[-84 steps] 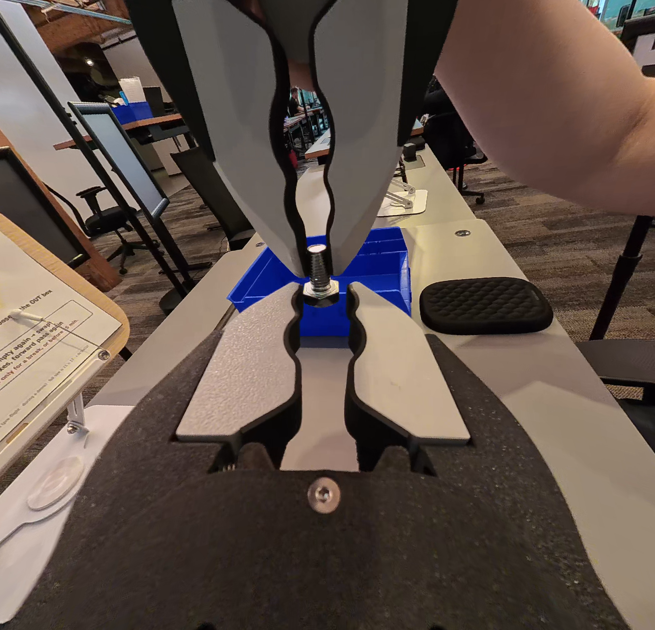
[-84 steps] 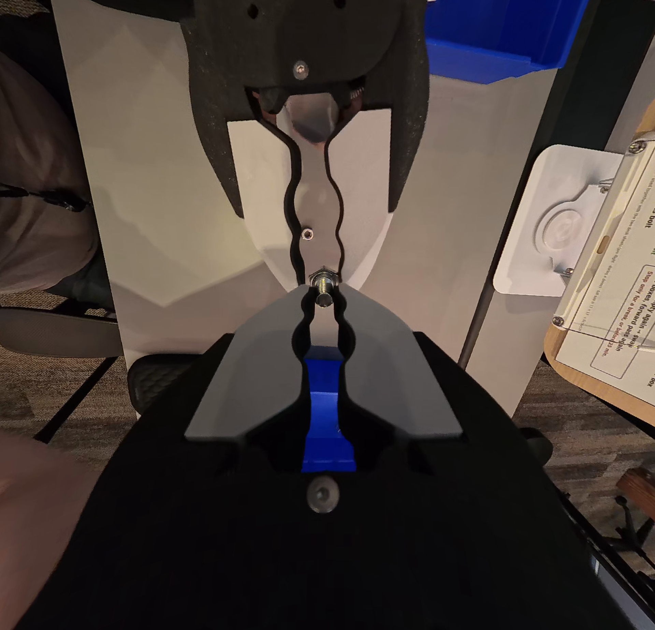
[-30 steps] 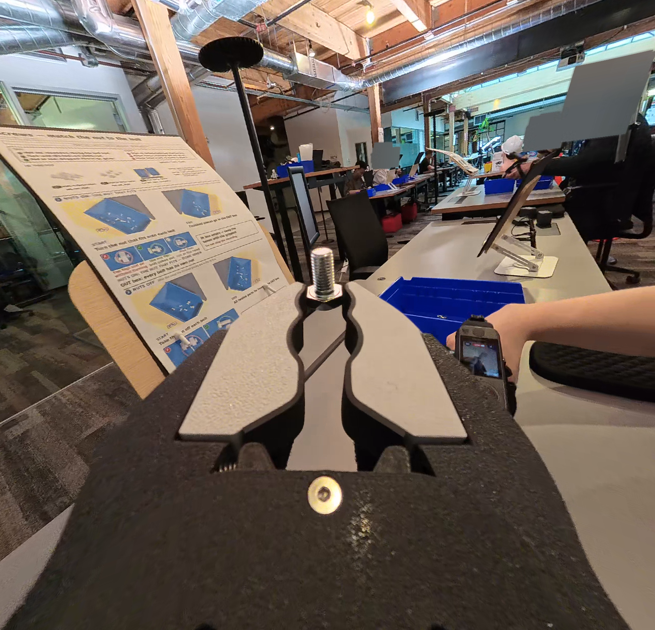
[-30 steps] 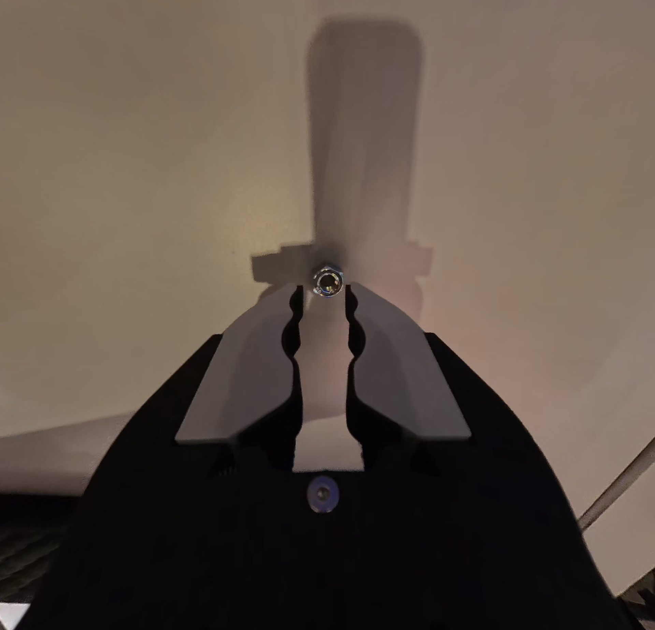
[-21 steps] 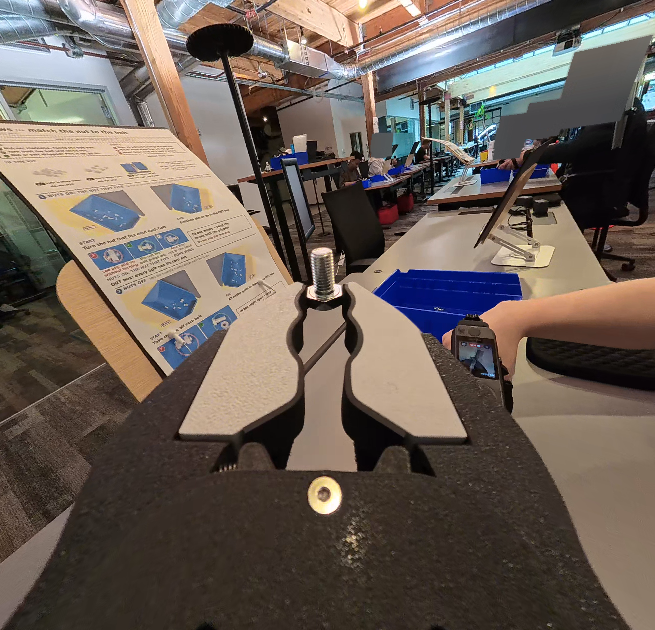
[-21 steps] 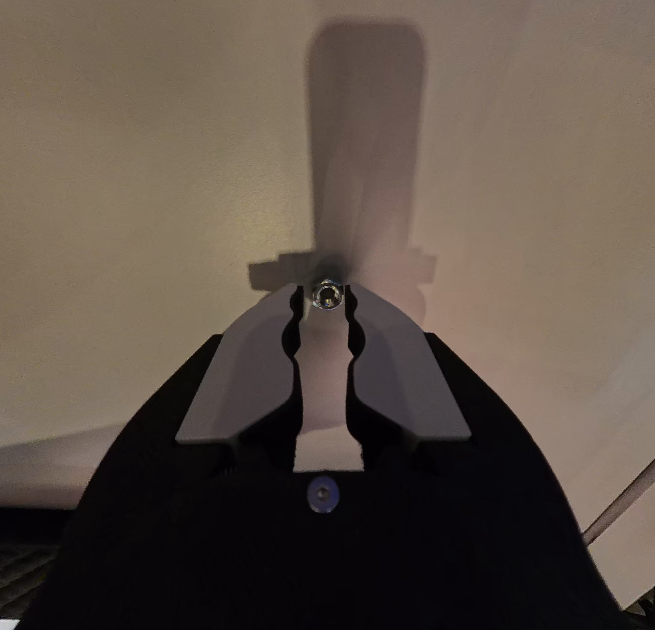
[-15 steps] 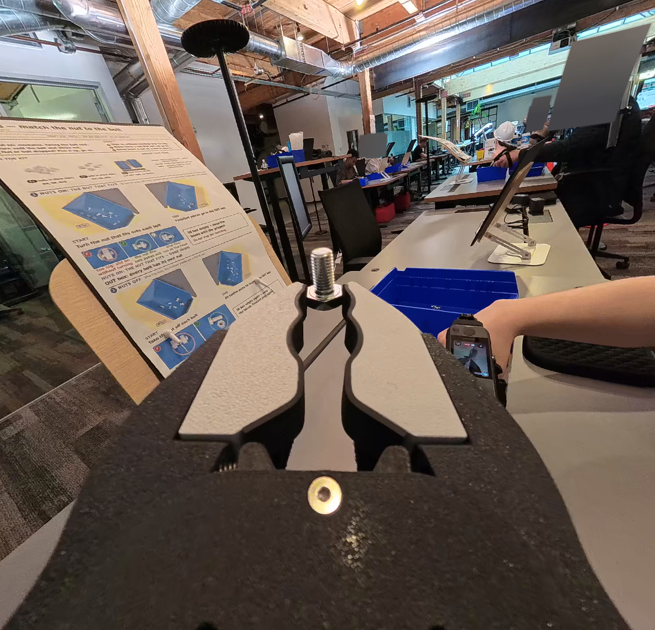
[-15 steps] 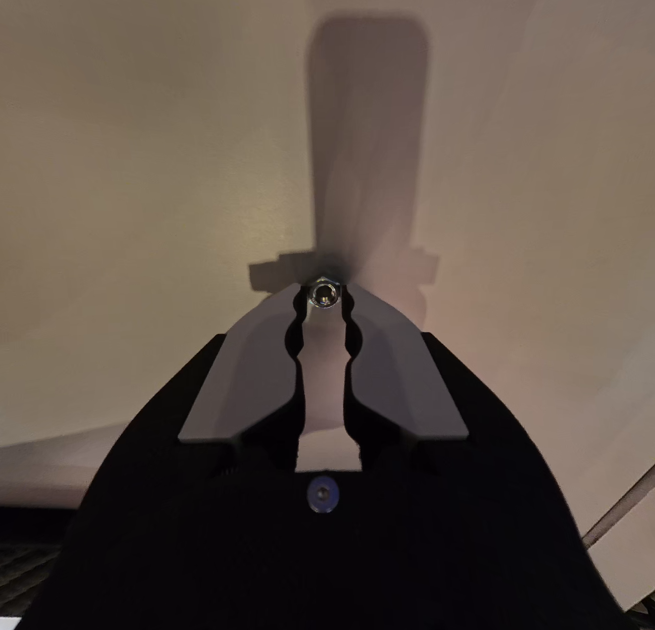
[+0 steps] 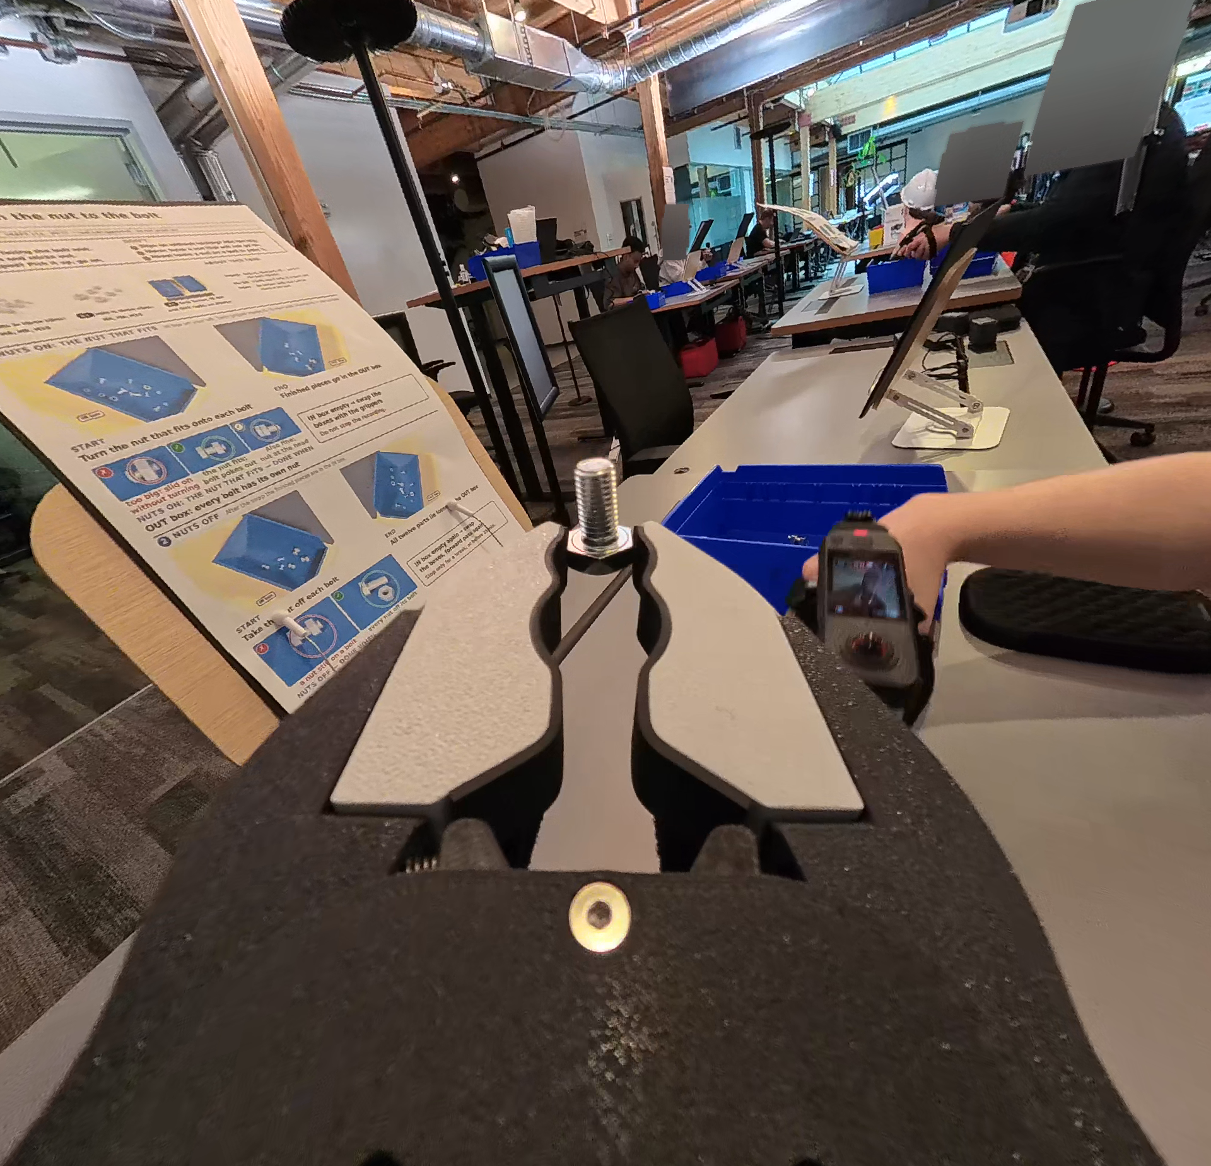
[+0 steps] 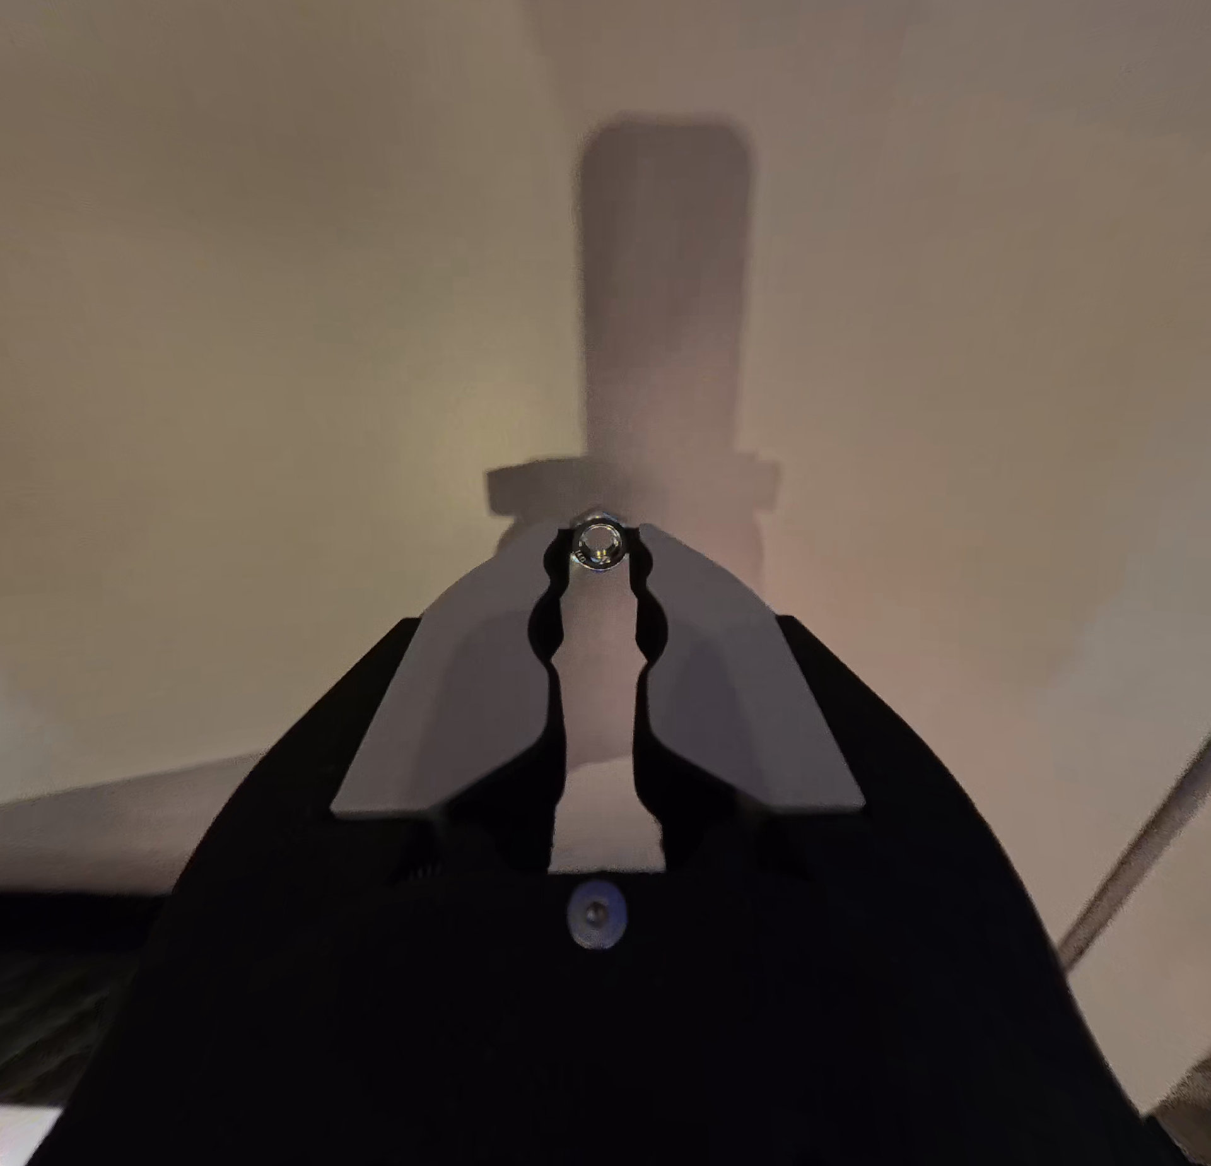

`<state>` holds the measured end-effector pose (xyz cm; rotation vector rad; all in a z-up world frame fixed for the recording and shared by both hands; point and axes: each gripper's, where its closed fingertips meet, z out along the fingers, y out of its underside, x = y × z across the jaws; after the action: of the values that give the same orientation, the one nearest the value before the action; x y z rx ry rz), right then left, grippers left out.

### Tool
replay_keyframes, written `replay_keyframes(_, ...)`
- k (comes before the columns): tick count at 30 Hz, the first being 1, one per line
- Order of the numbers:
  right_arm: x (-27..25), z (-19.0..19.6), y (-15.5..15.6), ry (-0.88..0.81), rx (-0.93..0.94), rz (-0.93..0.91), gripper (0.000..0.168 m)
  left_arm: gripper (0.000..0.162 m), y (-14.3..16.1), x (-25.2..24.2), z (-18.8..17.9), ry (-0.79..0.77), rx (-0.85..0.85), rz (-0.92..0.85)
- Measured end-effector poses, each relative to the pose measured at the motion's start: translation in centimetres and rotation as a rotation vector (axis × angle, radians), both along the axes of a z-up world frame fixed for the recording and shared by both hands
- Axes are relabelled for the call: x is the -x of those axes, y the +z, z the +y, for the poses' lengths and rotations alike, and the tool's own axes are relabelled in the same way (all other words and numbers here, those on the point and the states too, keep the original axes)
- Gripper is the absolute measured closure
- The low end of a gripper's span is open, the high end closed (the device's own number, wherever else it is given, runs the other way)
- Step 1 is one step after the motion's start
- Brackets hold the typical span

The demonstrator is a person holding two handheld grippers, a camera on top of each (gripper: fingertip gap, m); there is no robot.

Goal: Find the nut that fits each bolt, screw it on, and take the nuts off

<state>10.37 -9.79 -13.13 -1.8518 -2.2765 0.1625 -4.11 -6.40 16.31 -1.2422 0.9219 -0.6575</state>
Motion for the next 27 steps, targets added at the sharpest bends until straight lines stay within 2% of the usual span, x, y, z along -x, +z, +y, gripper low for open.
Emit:
replay_keyframes(3,-0.6,0.2,4.1,-0.012,-0.024,0.03,0.15,0.144,-0.1,-0.2,0.0,-0.014,0.014,-0.004)
replay_keyframes(9,-0.8,0.0,14.4,-0.014,-0.061,0.076,0.15,0.144,-0.5,-1.5,-0.4,-0.038,0.018,0.026)
replay_keyframes(16,0.7,-1.1,25.0,-0.016,-0.053,0.102,0.15,0.144,-2.7,-4.7,-0.5,-0.127,0.11,0.069)
replay_keyframes(21,1.8,-1.4,29.2,-0.032,-0.05,0.119,0.15,0.144,-3.9,-8.5,-2.2,-0.296,0.198,0.045)
replay_keyframes(27,3.3,-1.1,29.6,-0.029,-0.043,0.085,0.15,0.144,-4.7,-11.3,-4.0,-0.444,0.3,0.003)
